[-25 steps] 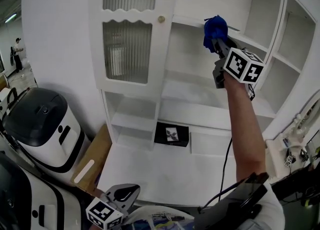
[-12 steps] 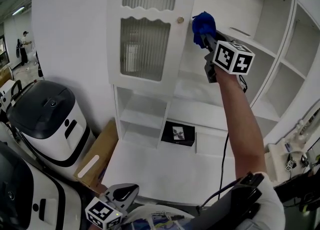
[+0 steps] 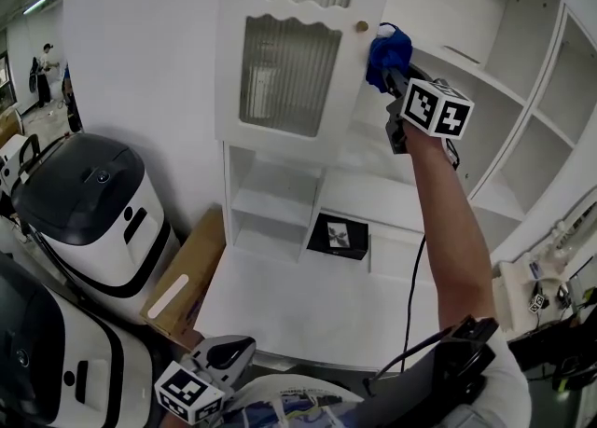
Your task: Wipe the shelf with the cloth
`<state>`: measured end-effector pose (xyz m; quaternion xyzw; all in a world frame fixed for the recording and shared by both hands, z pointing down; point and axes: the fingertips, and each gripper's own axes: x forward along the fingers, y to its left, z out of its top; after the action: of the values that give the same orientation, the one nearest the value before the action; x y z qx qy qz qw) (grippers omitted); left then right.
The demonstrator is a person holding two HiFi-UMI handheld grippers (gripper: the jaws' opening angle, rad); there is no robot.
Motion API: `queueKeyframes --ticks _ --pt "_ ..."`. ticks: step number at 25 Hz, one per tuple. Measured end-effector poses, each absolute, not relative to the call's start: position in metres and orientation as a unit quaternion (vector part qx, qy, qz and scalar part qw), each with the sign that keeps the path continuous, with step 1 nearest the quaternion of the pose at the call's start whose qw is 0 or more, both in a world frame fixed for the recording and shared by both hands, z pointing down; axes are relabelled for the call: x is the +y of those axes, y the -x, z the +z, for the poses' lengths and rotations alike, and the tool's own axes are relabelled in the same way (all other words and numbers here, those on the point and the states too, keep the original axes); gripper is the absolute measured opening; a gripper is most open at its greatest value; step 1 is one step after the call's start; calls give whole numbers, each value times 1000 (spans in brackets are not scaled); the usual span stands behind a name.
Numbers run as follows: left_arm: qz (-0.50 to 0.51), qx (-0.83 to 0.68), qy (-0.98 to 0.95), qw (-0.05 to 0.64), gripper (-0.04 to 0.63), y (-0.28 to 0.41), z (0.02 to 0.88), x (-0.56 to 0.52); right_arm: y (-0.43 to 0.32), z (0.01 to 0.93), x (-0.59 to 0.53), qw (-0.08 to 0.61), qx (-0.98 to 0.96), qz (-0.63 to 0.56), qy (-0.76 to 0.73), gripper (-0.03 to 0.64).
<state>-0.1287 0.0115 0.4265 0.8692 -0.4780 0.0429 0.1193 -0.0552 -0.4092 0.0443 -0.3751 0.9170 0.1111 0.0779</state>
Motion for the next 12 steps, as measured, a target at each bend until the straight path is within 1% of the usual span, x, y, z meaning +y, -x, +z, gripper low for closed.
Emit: queueKeyframes --ticks 5,12 --pt "49 -461 -878 120 3 132 426 17 48 55 -389 78 919 111 369 67" --pt "65 -422 -897 115 3 121 430 17 12 98 -378 34 915 106 388 67"
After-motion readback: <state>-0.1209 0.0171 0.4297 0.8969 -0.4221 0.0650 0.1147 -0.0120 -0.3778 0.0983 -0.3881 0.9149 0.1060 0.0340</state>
